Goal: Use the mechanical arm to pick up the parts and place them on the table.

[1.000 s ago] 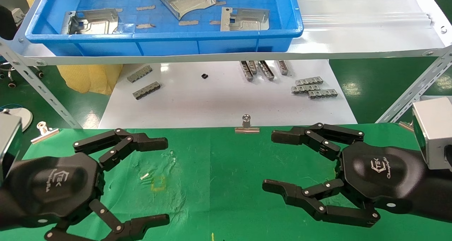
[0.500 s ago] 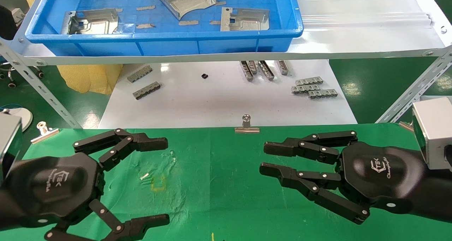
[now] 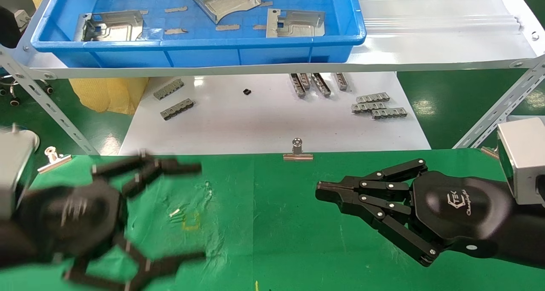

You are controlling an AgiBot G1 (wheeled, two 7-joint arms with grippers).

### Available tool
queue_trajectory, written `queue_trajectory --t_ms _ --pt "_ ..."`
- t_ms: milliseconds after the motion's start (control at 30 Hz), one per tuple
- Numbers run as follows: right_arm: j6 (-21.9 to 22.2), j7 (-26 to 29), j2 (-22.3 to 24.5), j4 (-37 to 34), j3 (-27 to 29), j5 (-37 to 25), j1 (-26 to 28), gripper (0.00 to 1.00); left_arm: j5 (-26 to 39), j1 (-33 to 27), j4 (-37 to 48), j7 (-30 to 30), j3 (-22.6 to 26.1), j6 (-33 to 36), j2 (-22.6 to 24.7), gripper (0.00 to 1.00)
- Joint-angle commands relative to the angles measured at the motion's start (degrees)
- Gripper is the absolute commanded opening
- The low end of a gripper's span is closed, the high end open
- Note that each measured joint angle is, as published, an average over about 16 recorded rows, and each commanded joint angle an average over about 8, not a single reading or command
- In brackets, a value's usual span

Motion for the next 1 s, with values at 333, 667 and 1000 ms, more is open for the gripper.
queue_trajectory --t_ms 333,667,1000 --pt "0.00 0.00 0.00 0.00 0.00 0.00 0.00 0.00 15.75 -26.05 22.13 0.35 6.68 -7.19 13.53 1.00" --pt "0.00 0.00 0.00 0.00 0.00 0.00 0.00 0.00 31.54 -44.39 52.62 5.05 13.69 -28.69 31.30 1.00" --pt "0.00 0.00 0.00 0.00 0.00 0.00 0.00 0.81 35.37 -48.53 65.06 6.10 15.79 -40.95 39.61 0.49"
